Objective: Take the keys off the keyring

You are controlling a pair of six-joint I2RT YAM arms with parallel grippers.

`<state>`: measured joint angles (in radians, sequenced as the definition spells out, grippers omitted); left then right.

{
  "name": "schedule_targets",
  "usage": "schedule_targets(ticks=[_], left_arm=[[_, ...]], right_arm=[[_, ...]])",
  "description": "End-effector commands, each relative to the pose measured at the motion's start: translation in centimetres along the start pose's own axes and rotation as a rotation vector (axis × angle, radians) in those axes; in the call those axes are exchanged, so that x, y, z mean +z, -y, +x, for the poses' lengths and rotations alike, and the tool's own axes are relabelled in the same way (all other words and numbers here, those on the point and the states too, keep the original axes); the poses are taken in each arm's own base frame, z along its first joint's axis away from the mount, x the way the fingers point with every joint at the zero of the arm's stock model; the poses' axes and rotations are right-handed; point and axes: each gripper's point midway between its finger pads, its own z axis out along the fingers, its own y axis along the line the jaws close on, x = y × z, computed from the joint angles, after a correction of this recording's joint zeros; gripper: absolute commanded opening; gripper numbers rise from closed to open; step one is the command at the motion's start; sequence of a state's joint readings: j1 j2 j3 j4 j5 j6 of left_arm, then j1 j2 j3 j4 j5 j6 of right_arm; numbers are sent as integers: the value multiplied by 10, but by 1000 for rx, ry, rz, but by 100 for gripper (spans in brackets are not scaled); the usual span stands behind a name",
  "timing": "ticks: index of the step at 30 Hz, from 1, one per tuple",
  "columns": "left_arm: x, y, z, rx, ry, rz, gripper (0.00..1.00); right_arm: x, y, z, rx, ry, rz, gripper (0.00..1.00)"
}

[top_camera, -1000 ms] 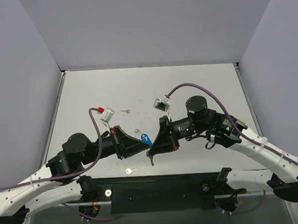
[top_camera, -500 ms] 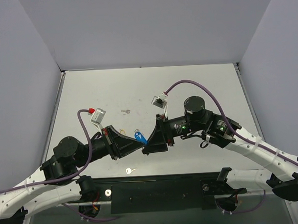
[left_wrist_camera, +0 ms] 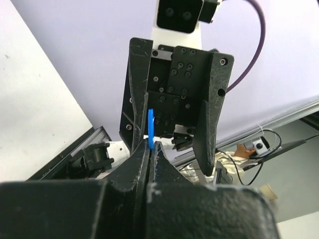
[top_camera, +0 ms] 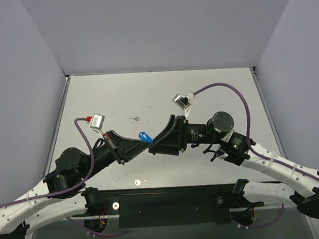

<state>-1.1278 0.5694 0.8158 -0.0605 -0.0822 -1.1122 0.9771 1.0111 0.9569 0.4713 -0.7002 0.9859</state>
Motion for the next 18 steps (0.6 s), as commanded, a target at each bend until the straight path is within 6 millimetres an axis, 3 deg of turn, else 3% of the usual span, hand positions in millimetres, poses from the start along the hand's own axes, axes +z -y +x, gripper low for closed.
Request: schedule_targets(ticks=[1,5,9,18], left_arm=[[5,14,-21,-35,105,43,0],[10,25,-25,-46,116,78,0],[13,48,-33,-41,123,130,0],[12,73,-48,-23,161,177,0]], right_arm=[[-4,-48,-30,-78,153,-157,50],[-1,-43,-40,-68,213,-147,50],[1,-45,-51,-44,281,-174,50],[-6,-70,-70,-12,404,-312,47]])
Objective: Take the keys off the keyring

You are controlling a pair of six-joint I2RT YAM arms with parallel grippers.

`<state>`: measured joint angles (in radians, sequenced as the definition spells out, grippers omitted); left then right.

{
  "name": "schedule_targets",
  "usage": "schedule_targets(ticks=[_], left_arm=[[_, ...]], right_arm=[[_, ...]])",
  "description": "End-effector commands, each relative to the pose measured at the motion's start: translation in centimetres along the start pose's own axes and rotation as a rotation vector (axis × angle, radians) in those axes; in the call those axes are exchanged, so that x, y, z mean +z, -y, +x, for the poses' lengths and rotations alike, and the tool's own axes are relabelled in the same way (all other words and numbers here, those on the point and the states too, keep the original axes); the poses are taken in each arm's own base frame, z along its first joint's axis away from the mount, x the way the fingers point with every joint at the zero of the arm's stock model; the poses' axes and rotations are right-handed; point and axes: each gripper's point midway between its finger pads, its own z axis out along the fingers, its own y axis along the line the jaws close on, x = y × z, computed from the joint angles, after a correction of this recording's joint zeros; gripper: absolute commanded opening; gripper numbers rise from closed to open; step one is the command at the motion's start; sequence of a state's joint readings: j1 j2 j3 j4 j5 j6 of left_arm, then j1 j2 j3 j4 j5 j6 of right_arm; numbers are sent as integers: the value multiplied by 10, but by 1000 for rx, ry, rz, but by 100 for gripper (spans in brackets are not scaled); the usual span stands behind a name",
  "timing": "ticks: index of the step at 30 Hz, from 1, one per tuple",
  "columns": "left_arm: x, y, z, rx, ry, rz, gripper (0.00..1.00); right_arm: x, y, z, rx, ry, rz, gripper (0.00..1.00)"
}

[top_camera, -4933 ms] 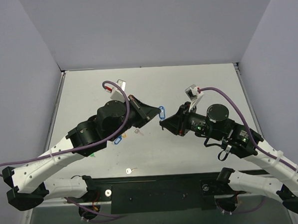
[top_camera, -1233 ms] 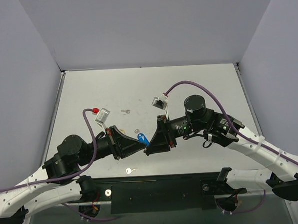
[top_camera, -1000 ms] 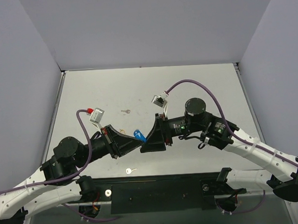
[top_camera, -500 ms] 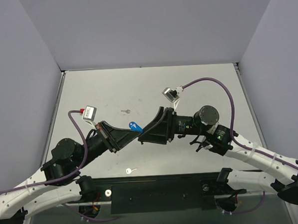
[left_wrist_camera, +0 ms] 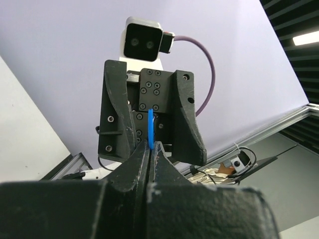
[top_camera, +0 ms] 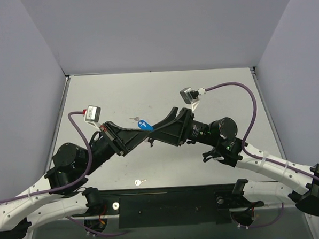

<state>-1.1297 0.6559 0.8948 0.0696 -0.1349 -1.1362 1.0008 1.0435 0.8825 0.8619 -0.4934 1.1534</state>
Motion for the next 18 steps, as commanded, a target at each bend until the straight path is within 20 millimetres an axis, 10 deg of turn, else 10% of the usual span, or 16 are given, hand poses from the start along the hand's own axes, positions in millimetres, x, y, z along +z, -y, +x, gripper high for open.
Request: schedule_targets(ticks=[1,18], left_arm=[[-1,39,-22,14,61,97,0],[-1,59,-40,10,133,144,0]], right_arm=[[-2,-49,-24,-39,126,-183,47],[-5,-53,-28,-27,163,-210,33]])
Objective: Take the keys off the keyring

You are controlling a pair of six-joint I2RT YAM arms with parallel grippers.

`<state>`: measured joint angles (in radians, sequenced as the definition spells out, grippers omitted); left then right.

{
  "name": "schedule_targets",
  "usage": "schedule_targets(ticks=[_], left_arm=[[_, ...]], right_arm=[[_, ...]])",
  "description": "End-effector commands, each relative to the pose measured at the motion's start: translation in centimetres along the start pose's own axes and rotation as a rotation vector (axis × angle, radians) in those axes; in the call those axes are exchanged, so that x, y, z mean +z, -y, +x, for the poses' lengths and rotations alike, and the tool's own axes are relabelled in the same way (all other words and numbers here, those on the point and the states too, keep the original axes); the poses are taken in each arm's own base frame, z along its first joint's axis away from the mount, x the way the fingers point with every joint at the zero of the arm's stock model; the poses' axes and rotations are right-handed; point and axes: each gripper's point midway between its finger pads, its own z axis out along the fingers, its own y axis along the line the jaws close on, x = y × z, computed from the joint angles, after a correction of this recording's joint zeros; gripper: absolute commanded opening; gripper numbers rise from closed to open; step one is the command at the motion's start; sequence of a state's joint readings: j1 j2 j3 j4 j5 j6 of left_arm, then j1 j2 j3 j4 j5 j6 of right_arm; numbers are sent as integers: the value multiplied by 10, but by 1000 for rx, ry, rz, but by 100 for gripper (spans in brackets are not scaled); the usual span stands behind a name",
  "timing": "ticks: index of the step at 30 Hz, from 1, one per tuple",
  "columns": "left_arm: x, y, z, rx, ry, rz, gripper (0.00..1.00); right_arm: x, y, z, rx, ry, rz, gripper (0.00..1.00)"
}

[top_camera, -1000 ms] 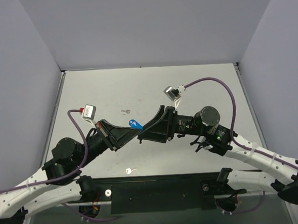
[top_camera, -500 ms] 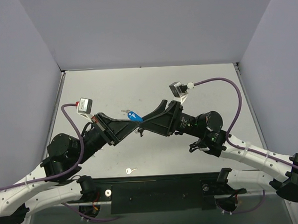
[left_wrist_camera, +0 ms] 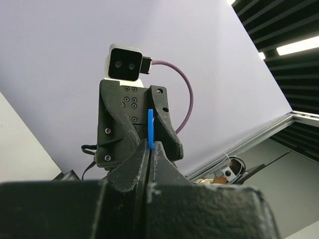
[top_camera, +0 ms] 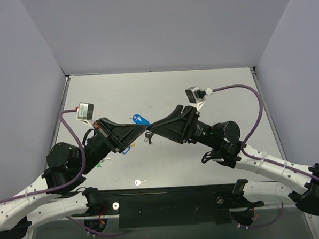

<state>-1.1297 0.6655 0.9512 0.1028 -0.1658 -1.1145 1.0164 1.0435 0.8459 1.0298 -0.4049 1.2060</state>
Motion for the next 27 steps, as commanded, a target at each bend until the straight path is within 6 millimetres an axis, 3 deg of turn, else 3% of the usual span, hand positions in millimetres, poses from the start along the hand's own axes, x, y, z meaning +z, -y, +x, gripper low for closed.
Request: schedule_targets(ticks=[1,27], left_arm=[[1,34,-22,-3,74,91,0],[-2,34,-26,-8,97,99,0]], right_arm=[[-1,-32,-9,-37,40,-117,32],[3,-18,-7,-39,37,-81,19]])
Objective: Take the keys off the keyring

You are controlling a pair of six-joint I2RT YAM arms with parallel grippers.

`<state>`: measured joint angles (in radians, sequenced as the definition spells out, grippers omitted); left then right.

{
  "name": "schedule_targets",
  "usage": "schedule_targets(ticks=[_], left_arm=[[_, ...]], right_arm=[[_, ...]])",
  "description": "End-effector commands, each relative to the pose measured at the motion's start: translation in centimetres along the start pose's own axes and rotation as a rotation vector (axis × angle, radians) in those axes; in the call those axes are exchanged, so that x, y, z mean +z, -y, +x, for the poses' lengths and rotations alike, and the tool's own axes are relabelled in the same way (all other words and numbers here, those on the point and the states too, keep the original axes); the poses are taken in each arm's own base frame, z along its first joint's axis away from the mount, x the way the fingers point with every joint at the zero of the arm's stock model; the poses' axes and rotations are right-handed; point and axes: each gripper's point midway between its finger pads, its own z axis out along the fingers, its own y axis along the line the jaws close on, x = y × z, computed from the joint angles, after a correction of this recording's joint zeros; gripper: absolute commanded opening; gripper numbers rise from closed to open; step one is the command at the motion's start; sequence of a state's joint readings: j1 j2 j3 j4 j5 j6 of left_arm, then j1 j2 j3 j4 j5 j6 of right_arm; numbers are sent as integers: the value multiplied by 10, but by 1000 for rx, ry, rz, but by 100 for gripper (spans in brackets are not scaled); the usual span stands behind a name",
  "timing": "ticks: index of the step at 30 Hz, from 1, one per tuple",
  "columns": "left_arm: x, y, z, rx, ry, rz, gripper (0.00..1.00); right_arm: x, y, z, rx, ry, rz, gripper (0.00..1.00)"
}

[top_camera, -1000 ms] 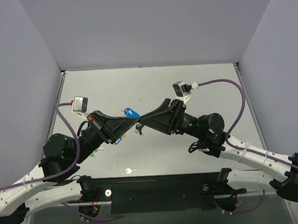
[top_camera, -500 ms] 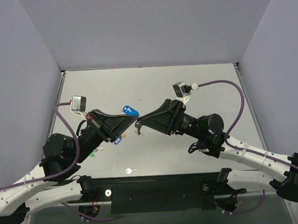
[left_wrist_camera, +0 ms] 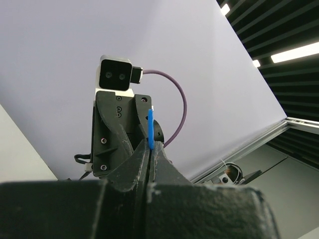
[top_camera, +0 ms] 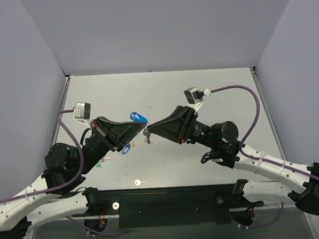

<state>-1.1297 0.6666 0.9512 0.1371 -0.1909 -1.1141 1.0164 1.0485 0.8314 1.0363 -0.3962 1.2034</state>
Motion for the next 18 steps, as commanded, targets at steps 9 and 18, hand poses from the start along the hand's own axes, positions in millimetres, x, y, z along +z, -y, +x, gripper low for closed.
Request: schedule_targets(ticks=[9,18], left_arm=[[-3,25,-16,-2,56,76,0],[-5,20,-16,1,60,64,0]], right_arm=[[6,-22,-8,-38,29,-89,14],[7,-25,-8,-44,25,-92,12]])
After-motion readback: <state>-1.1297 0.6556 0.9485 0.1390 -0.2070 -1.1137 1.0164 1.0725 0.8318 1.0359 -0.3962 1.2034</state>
